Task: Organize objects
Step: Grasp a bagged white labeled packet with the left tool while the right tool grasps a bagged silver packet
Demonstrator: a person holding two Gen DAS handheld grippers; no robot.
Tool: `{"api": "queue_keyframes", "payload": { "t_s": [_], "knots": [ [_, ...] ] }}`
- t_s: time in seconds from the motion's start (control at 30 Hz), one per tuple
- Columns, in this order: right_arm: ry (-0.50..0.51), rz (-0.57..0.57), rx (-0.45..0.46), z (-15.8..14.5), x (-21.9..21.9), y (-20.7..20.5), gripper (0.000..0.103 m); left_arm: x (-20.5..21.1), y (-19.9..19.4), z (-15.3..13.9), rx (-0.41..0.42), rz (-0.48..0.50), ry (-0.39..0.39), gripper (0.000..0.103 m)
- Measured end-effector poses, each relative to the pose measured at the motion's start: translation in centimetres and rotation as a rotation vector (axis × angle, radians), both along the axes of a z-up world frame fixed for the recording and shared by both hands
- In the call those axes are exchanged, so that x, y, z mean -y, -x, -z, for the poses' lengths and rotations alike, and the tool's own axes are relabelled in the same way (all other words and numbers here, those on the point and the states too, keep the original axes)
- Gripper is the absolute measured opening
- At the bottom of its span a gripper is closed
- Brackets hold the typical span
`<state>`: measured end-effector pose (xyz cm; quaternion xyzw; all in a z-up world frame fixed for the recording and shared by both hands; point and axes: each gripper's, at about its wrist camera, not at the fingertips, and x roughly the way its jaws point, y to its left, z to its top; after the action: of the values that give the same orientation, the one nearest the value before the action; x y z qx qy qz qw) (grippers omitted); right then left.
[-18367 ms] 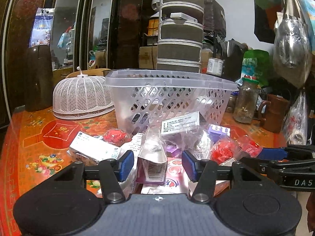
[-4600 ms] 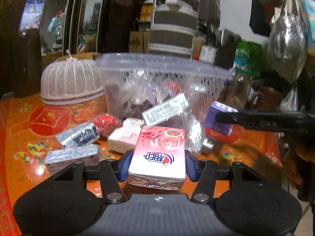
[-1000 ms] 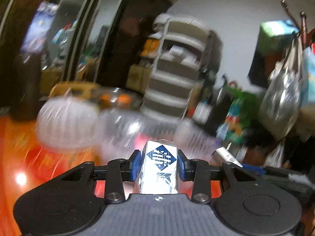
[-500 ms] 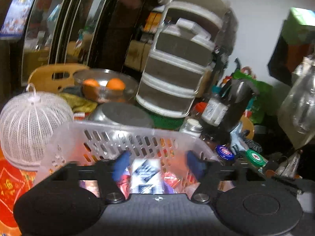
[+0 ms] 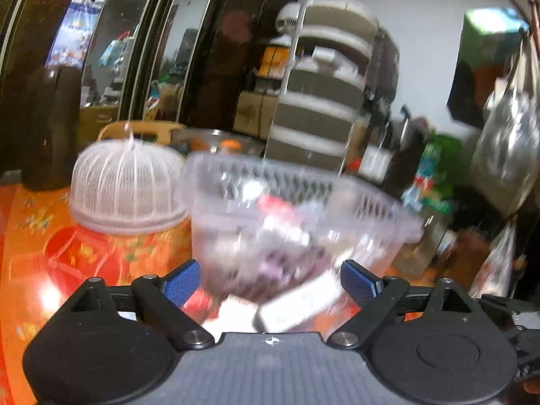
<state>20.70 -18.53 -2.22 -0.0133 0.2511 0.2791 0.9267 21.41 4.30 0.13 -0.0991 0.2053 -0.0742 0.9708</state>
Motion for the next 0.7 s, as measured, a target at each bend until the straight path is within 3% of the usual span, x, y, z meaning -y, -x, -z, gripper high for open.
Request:
{"api": "queue_keyframes", "payload": {
  "t_s": [0.2, 0.5, 0.6, 0.7],
  "knots": [
    [0.04, -0.047, -0.036, 1.7, -2.5, -0.5, 0.103, 1.9, -1.2, 1.7, -0.038, 0.075, -0.03, 0.091],
    [0.092, -0.055, -0.025, 2.1, -4.4, -1.6, 0.101, 4.1, -3.6, 2.8, -0.087, 0.085, -0.108, 0.091],
    [0.1, -0.057, -0.026, 2.5, -4.5, -1.6, 0.1, 4.1, -4.1, 3.0, -0.098, 0.093, -0.108, 0.08],
    [0.103, -0.057, -0.033, 2.8, -4.6, -2.0, 0.098, 4.0, -3.7, 2.9, -0.085, 0.084, -0.119, 0.076]
  ]
}}
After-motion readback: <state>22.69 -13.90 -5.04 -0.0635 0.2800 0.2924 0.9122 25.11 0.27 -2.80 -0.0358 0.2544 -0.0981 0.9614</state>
